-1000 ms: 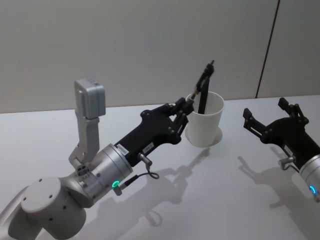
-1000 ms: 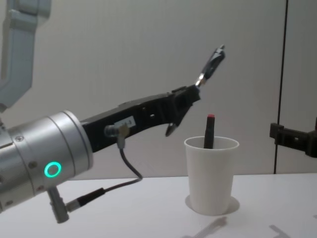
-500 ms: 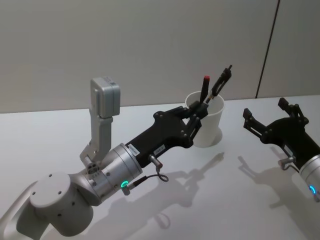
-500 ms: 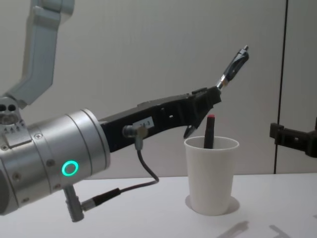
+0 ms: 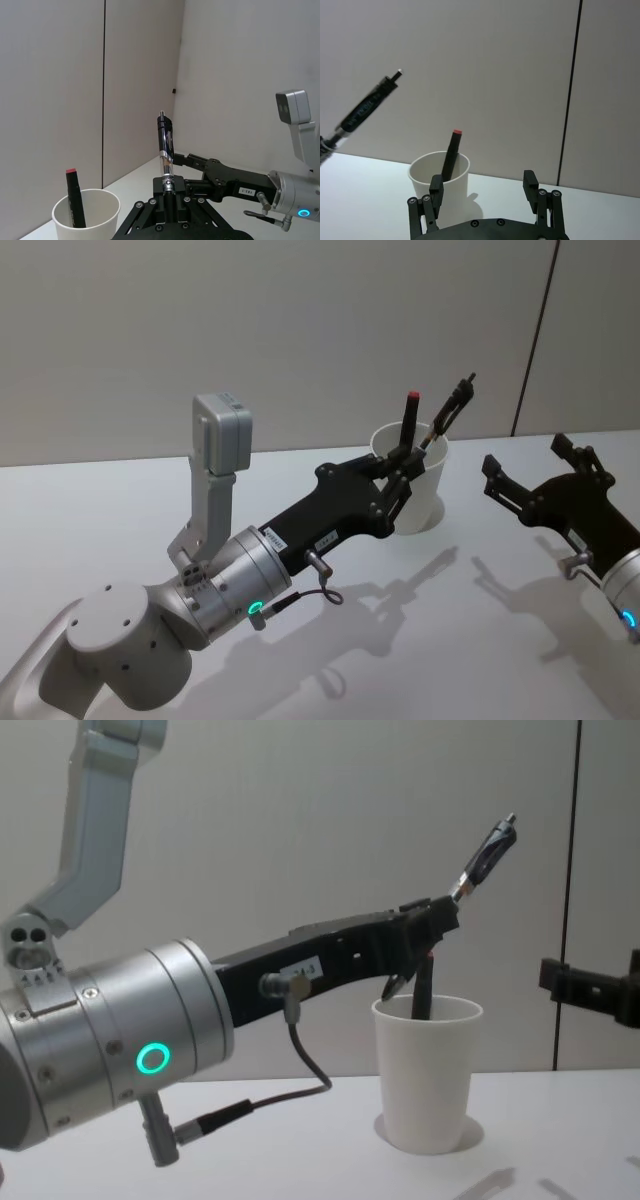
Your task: Place the pen into the pen holder.
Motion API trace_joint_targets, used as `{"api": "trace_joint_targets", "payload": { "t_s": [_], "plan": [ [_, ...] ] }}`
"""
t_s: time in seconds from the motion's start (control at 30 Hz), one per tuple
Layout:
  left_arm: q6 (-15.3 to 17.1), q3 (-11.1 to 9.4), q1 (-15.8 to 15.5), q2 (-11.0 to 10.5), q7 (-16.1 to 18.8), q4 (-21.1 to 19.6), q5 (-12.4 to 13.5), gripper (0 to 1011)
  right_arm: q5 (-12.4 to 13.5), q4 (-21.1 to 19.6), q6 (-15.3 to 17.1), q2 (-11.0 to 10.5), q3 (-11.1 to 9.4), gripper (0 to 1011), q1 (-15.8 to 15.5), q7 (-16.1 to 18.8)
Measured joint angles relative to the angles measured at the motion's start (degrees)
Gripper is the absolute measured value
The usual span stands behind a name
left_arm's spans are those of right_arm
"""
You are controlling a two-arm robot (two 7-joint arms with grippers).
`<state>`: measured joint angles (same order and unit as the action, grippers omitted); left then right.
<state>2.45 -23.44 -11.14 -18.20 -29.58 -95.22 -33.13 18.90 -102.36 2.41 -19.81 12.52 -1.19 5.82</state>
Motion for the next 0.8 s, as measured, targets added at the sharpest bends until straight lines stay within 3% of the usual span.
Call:
{"api": "trace_joint_targets", "payload": {
  "t_s": [0.23, 0.43, 0.77, 0.8],
  "plan": [
    [0.11, -0.06, -0.07, 0.08, -0.08, 0.04, 0.13, 123, 5.09, -2.20, 1.05, -1.15, -0.88, 1001, -1.04, 2.61],
    [0.17, -0.10, -0.11, 0.11, -0.12, 0.07, 0.22, 123, 11.34, -4.90, 2.11, -3.01, -2.38, 1002, -2.69, 4.68],
    [0.24, -0.15, -0.15, 0.16, -0.18, 0.07, 0.27, 123, 23.87, -8.54, 4.70, -6.06, -5.11, 1002, -5.09, 8.06],
    [0.25, -0.15, -0.16, 0.16, -0.18, 0.07, 0.28, 123, 23.87, -8.54, 4.70, -6.06, -5.11, 1002, -5.09, 8.06]
  ]
}}
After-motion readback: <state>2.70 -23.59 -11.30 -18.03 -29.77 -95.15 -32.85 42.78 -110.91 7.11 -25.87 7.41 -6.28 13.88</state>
